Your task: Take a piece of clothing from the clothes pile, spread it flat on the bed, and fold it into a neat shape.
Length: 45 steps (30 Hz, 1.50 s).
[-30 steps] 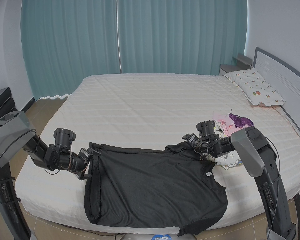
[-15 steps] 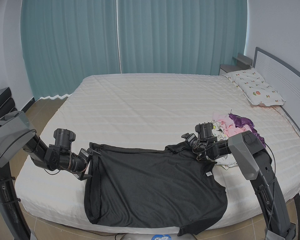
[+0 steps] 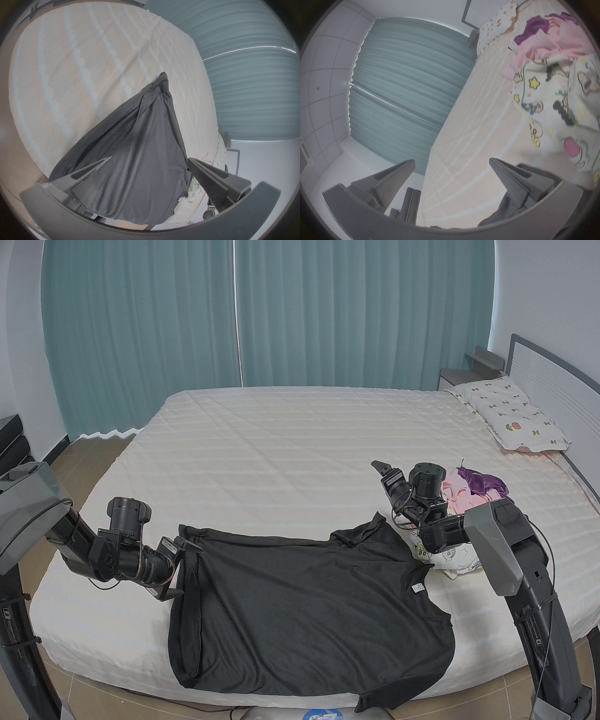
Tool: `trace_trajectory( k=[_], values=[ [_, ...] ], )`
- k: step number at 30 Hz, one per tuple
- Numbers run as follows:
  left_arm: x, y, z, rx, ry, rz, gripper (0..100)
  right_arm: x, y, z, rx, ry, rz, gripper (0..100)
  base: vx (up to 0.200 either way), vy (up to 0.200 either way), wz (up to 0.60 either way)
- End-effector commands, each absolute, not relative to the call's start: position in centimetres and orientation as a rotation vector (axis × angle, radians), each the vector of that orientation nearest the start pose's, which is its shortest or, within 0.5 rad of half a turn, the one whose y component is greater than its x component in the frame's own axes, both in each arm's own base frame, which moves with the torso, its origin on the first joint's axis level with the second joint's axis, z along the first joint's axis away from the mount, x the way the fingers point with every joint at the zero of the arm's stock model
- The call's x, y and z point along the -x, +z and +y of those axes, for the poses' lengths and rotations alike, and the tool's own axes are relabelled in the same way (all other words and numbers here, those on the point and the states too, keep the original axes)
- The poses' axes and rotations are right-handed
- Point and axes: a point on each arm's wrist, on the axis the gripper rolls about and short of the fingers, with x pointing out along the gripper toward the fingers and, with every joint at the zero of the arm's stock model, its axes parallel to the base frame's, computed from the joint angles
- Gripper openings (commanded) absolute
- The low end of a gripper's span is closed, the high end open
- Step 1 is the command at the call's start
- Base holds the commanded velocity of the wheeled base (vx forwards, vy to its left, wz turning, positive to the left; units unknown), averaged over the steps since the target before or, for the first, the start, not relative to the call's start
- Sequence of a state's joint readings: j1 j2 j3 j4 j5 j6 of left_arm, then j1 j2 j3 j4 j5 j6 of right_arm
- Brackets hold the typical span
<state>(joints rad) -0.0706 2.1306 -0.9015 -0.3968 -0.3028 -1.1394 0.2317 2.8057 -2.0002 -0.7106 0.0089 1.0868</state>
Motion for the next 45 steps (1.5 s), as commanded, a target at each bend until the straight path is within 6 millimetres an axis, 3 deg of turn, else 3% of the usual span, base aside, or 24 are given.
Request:
trace_trajectory(
  k=[1, 5, 12, 14, 15, 18, 32, 40, 45],
  values=[
    [-35.6, 3.9, -3.2, 1.154, 0.163, 0.946, 100, -54.4, 2.0, 12.8, -1.015, 0.123, 0.268, 100, 0.0, 0.0, 0.0],
    [-35.6, 3.9, -3.2, 1.154, 0.162, 0.947, 100, -53.7, 1.0, 13.9, -0.955, 0.087, 0.318, 100, 0.0, 0.0, 0.0],
    [-35.6, 3.9, -3.2, 1.153, 0.161, 0.947, 100, -50.8, 1.3, 17.4, -0.923, 0.123, 0.426, 100, 0.0, 0.0, 0.0],
    [-35.6, 3.9, -3.2, 1.153, 0.161, 0.947, 100, -50.8, 1.3, 17.4, -0.923, 0.123, 0.426, 100, 0.0, 0.0, 0.0],
    [-35.6, 3.9, -3.2, 1.153, 0.161, 0.947, 100, -49.7, 0.2, 18.9, -0.903, 0.126, 0.489, 100, 0.0, 0.0, 0.0],
    [-35.6, 3.9, -3.2, 1.153, 0.161, 0.947, 100, -48.8, -0.3, 20.2, -0.89, 0.142, 0.521, 100, 0.0, 0.0, 0.0],
    [-35.6, 3.9, -3.2, 1.153, 0.161, 0.947, 100, -46.5, -2.1, 23.5, -0.839, 0.171, 0.617, 100, 0.0, 0.0, 0.0],
    [-35.6, 3.9, -3.2, 1.153, 0.162, 0.948, 100, -46.4, -4.8, 24.3, -0.78, 0.175, 0.639, 100, 0.0, 0.0, 0.0],
    [-35.6, 3.9, -3.2, 1.153, 0.162, 0.948, 100, -49.0, -5.2, 23.2, -0.817, 0.157, 0.55, 100, 0.0, 0.0, 0.0]
  ],
)
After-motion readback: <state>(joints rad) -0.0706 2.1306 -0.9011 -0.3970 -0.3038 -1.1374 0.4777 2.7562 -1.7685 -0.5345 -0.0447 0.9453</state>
